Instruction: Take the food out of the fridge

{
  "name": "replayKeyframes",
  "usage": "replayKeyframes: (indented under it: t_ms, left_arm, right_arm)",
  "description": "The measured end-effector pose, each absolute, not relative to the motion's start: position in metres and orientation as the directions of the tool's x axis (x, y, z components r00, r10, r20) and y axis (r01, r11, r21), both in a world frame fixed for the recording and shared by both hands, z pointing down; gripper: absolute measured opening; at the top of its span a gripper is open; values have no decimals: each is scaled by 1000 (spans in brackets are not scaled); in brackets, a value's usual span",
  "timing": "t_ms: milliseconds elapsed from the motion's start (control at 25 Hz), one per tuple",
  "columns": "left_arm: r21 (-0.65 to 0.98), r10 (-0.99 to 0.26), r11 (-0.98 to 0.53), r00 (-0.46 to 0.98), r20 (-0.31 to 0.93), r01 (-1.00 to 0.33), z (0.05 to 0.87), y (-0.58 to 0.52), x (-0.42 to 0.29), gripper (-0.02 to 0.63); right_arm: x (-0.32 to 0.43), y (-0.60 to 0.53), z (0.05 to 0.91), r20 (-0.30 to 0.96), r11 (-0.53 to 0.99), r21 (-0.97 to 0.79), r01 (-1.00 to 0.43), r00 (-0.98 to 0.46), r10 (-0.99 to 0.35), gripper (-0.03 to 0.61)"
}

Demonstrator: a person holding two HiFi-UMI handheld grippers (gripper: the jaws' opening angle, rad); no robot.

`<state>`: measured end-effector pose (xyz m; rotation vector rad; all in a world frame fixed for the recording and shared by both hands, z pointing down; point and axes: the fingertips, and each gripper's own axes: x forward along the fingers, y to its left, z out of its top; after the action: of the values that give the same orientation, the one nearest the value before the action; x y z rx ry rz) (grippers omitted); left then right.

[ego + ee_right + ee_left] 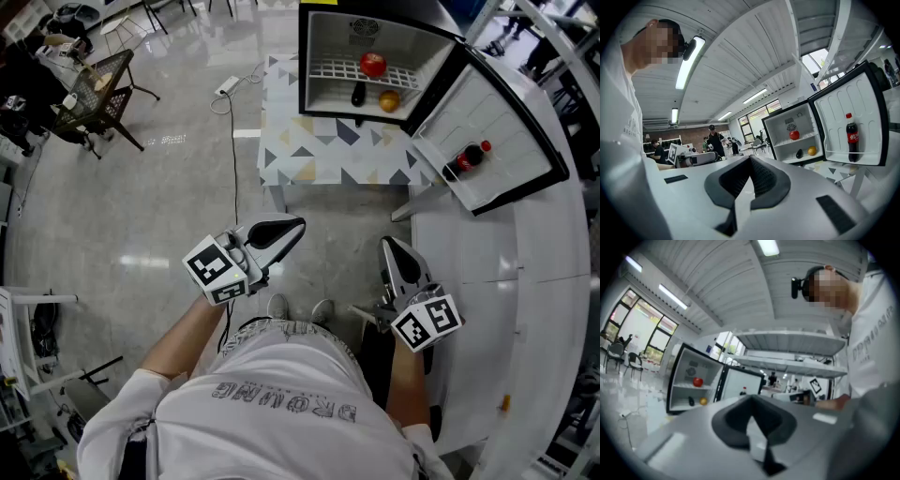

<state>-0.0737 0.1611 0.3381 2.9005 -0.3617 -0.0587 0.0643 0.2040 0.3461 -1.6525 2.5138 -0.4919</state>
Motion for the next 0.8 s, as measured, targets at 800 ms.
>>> replayKeyframes:
  t_ms: [800]
  left_arm:
    - [226, -277, -936, 961, 4, -271, 345, 173, -45, 8]
  right_arm:
    - [94, 212, 353, 93, 376, -326, -867, -425, -900, 0]
